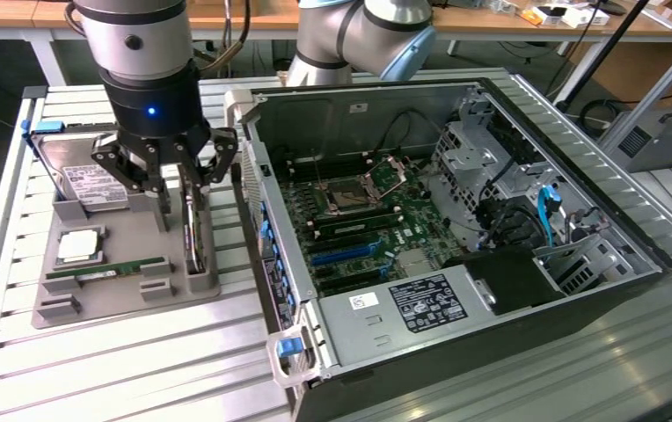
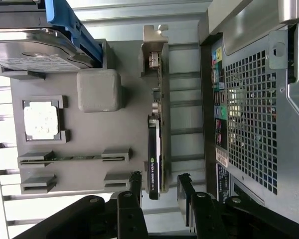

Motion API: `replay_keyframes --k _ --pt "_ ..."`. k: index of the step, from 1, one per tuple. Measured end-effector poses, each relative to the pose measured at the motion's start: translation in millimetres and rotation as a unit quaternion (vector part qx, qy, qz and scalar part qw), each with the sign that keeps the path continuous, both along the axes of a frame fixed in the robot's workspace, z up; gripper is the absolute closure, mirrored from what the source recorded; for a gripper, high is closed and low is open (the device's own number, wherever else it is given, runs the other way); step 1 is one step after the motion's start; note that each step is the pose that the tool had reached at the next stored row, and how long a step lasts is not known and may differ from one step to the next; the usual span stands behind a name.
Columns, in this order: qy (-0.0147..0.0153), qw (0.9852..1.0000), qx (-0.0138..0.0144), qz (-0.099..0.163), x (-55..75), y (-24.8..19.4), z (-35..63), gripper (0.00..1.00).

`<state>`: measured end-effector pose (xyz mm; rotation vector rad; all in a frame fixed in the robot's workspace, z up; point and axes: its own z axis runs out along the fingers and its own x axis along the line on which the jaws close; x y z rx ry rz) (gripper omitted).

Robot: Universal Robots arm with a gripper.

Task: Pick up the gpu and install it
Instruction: 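Pick up the gpu and move the gpu toward the slot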

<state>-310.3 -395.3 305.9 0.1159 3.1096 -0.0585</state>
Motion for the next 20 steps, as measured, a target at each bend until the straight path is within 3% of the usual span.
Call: replay_keyframes --k 6,20 --pt "0.0001 1.0 0.0 0.001 4.0 2.1 -9.2 0.58" --pt "0.0 1.0 0.0 0.003 4.0 12.8 -20.3 0.58"
